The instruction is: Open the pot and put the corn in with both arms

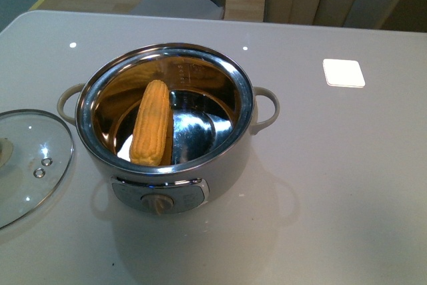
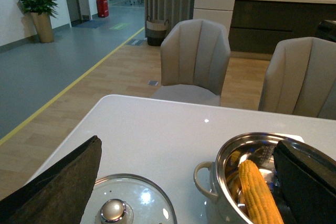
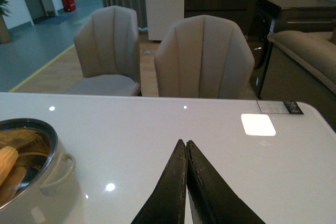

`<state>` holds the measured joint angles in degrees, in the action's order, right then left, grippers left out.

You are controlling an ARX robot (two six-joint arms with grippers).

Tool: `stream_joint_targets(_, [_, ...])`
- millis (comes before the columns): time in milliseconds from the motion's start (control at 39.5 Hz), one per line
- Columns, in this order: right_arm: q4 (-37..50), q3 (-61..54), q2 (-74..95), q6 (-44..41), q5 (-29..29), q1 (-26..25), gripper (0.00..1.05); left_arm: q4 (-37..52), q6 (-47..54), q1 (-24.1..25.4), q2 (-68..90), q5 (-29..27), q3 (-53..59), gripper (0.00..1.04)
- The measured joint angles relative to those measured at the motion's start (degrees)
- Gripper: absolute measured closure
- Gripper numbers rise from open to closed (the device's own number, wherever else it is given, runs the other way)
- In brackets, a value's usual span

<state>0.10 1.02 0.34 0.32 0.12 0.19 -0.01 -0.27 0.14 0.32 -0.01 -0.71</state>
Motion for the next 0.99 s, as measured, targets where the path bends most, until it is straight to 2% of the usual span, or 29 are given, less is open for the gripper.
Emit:
stream_joint_targets(228, [0.0,0.0,0.0,-0.1,0.0,0.0,1.02,0.0,0.0,0.0,0.0,0.0,0.0,0.07])
stream_joint_targets(481, [0.0,0.0,0.0,-0.1,0.0,0.0,0.60,0.0,0.0,0.0,0.0,0.0,0.0,0.07])
stream_joint_targets(708, [0.0,0.0,0.0,-0.1,0.0,0.0,0.09,0.0,0.0,0.0,0.0,0.0,0.0,0.07])
stream_joint_targets(987, [0.0,0.0,0.0,-0.1,0.0,0.0,0.09,0.0,0.0,0.0,0.0,0.0,0.0,0.07])
